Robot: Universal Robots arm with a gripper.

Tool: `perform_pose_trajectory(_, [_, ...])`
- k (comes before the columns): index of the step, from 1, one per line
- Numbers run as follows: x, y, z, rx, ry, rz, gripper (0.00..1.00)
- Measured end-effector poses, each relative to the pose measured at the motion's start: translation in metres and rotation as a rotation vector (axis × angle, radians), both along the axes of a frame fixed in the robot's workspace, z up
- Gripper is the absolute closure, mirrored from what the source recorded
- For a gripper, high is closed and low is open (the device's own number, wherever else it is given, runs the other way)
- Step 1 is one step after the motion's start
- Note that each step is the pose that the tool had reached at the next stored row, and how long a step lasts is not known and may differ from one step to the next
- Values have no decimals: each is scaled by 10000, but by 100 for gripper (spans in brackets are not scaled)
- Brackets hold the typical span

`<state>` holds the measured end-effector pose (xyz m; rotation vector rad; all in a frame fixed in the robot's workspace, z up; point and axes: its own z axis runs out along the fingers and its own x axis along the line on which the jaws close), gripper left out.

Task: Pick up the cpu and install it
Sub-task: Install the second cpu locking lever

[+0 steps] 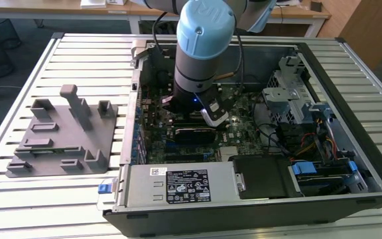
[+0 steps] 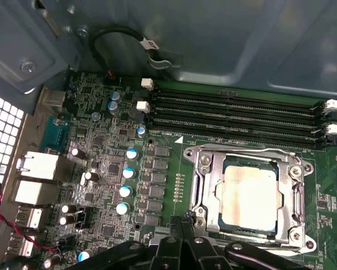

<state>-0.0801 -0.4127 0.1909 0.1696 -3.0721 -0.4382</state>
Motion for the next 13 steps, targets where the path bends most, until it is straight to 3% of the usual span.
perform_pose_trajectory(3, [0, 1, -2, 49, -1, -1, 89])
perform_pose_trajectory(13, [-4, 2, -3, 71, -1, 0, 89])
